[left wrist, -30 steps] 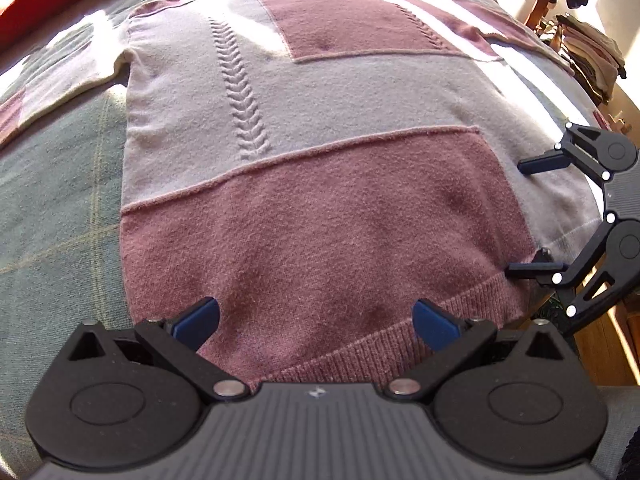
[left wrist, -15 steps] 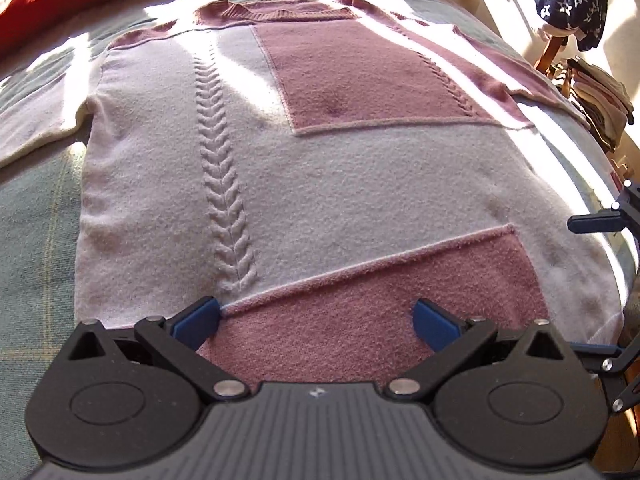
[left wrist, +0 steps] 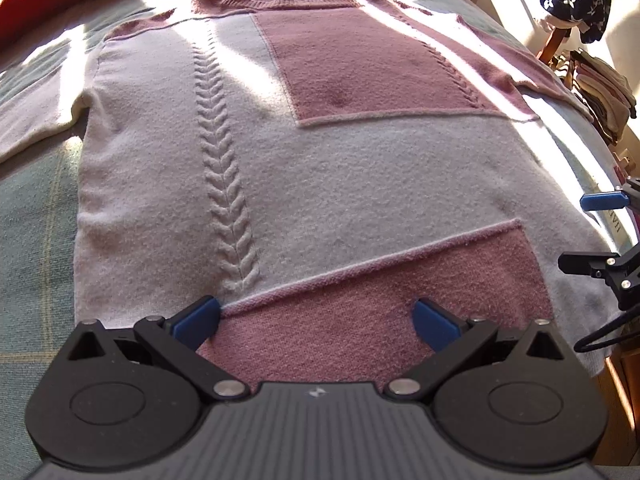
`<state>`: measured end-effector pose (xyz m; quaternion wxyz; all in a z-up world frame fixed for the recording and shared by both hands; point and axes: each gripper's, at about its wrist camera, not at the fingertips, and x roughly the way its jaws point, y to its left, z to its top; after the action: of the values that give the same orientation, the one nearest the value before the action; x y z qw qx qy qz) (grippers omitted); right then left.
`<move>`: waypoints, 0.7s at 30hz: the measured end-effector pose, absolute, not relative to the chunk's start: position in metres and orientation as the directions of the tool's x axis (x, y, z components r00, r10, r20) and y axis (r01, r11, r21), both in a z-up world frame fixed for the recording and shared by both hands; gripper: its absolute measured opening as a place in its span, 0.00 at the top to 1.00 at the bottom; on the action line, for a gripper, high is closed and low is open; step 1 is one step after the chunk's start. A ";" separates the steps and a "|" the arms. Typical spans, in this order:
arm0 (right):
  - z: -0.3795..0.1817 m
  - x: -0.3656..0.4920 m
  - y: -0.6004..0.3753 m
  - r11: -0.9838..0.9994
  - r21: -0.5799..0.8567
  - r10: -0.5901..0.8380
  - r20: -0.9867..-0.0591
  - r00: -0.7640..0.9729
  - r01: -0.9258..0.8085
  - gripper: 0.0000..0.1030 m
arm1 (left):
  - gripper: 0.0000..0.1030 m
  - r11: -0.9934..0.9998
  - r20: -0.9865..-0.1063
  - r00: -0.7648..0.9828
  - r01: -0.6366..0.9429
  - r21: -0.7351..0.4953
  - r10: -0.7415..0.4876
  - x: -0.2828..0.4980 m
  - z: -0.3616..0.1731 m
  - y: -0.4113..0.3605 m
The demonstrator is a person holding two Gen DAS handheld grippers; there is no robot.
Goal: Fold clothes
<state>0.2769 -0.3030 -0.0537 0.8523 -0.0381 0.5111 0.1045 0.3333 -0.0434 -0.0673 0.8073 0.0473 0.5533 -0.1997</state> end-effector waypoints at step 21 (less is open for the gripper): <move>-0.072 0.310 -0.294 0.994 0.057 0.090 -0.896 0.435 -0.088 0.00 | 0.01 0.939 -0.850 0.476 0.340 -0.058 -0.224 0.431 -0.042 -0.017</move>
<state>0.3103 -0.2935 -0.0718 0.8471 0.0007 0.5288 0.0525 0.4312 -0.0168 -0.0415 0.8570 0.0595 0.4848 -0.1646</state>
